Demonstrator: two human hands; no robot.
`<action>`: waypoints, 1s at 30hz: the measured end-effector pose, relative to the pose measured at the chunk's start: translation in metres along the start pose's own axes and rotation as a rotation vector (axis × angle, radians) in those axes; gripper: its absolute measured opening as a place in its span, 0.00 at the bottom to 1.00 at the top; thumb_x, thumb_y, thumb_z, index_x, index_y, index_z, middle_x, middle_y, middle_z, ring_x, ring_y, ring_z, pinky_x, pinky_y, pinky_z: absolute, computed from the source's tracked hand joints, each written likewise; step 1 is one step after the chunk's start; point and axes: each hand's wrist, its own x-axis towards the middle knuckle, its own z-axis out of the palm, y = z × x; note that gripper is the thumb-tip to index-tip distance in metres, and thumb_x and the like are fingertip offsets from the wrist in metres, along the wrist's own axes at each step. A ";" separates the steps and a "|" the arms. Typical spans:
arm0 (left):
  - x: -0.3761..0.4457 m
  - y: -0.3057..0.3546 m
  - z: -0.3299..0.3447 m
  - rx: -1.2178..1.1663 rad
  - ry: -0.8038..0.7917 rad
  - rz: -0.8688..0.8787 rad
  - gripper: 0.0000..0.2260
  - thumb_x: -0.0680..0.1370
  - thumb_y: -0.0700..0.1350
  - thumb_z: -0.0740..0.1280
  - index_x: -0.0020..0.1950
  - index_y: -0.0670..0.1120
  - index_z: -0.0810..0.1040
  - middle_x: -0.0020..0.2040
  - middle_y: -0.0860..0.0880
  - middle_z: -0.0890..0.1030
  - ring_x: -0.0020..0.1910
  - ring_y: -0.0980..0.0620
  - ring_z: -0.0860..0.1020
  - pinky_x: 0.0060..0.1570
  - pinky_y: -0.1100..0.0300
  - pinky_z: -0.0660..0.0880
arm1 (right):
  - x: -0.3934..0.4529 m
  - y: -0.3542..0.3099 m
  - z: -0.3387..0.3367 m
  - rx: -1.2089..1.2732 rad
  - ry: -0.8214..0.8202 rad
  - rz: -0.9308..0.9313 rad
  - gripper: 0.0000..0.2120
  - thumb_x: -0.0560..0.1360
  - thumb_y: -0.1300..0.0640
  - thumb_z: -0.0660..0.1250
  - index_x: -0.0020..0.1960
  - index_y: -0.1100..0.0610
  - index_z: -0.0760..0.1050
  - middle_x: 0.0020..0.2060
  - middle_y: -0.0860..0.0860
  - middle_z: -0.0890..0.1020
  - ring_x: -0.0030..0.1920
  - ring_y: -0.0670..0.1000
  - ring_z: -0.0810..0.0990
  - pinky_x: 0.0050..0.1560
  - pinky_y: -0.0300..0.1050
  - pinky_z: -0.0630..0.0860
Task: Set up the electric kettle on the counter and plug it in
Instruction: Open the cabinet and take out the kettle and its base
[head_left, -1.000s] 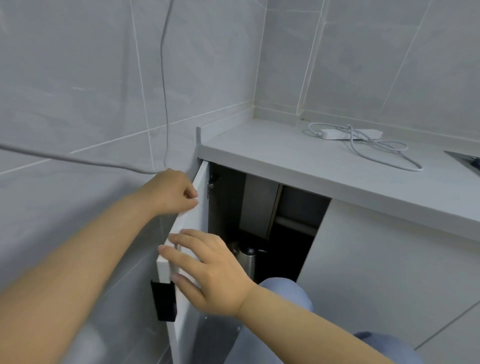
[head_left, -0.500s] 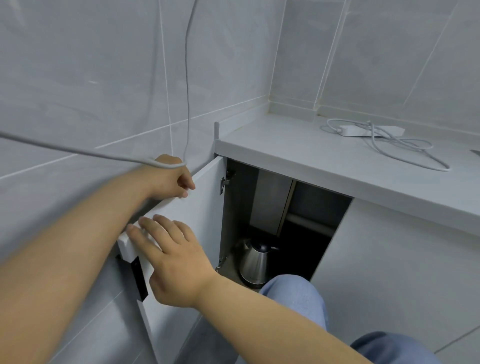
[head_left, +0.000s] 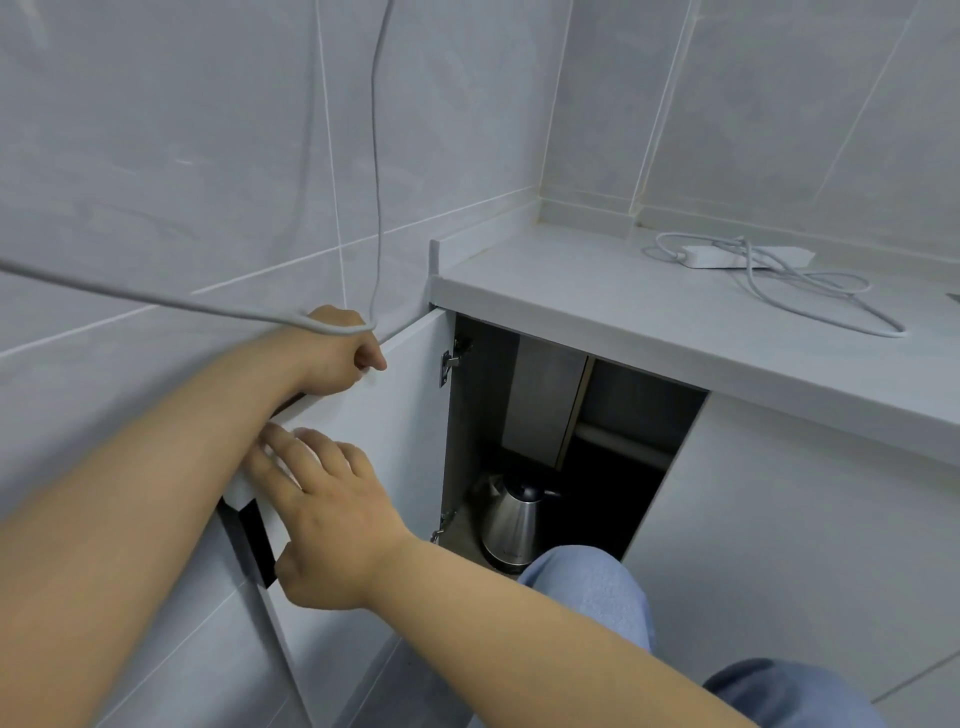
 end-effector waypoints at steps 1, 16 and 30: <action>-0.001 0.000 0.001 -0.008 0.003 -0.005 0.13 0.77 0.39 0.66 0.58 0.51 0.81 0.56 0.50 0.81 0.57 0.51 0.78 0.62 0.56 0.72 | -0.001 0.001 -0.001 0.014 0.002 -0.008 0.47 0.63 0.62 0.72 0.77 0.58 0.54 0.75 0.55 0.56 0.73 0.61 0.56 0.71 0.57 0.57; -0.010 0.054 0.048 -0.163 0.172 0.003 0.05 0.76 0.49 0.66 0.43 0.51 0.79 0.38 0.55 0.78 0.43 0.52 0.76 0.42 0.58 0.74 | -0.057 0.078 -0.019 -0.021 0.309 0.241 0.07 0.76 0.61 0.61 0.45 0.61 0.77 0.38 0.55 0.78 0.36 0.55 0.74 0.34 0.52 0.74; 0.013 0.114 0.130 -0.311 0.075 0.061 0.04 0.78 0.47 0.64 0.44 0.52 0.78 0.31 0.54 0.75 0.34 0.56 0.75 0.35 0.63 0.70 | -0.123 0.167 -0.055 -0.029 0.308 0.508 0.10 0.81 0.53 0.60 0.46 0.56 0.77 0.38 0.48 0.78 0.38 0.47 0.75 0.42 0.46 0.75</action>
